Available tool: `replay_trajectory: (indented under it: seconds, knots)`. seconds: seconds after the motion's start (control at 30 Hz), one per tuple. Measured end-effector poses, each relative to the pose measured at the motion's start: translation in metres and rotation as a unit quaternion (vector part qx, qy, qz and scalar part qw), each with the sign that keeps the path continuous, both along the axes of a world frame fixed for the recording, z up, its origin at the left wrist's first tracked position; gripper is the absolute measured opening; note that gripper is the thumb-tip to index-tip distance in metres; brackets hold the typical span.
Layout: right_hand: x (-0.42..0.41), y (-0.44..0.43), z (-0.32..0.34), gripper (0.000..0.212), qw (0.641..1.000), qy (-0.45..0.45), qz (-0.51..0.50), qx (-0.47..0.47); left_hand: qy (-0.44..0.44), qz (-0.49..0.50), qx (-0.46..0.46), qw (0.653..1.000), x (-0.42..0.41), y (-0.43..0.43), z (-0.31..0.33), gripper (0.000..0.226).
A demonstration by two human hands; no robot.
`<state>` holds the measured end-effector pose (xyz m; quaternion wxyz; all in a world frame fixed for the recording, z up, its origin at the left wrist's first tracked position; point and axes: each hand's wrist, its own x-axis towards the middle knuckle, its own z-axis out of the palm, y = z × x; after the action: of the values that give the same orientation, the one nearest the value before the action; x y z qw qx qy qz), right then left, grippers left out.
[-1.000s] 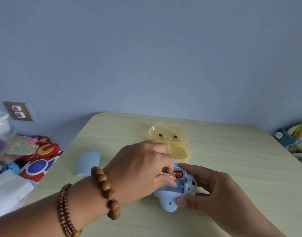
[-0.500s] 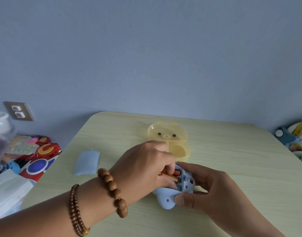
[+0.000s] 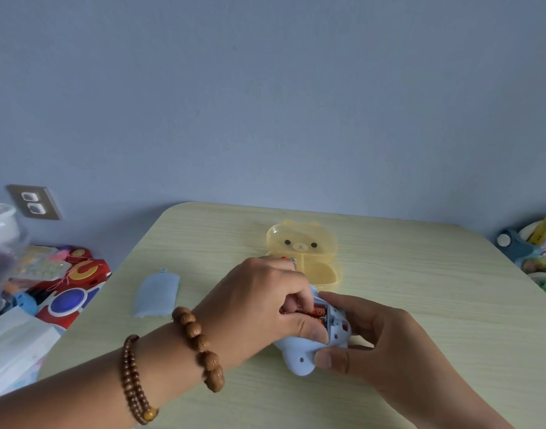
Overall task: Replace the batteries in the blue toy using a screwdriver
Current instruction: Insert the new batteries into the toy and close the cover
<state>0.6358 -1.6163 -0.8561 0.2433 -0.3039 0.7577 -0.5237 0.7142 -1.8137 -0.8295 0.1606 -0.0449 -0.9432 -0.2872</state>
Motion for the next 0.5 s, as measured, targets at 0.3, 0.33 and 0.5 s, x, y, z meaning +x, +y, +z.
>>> replay_trajectory:
  seconds: [0.3,0.33,0.5]
  knots:
    - [0.002,-0.001,-0.001,0.065,1.000,0.001,-0.012,0.012,-0.160,0.133,0.055,0.977,0.004,-0.020,0.016,0.035]
    - [0.003,-0.001,0.001,0.065,1.000,0.003,-0.011,0.013,-0.177,0.140,0.060,0.972,0.003,-0.018,0.014,0.034]
    - [0.003,-0.001,0.001,0.065,1.000,0.013,-0.015,0.022,-0.215,0.150,0.091,0.961,-0.003,-0.018,0.011,0.033]
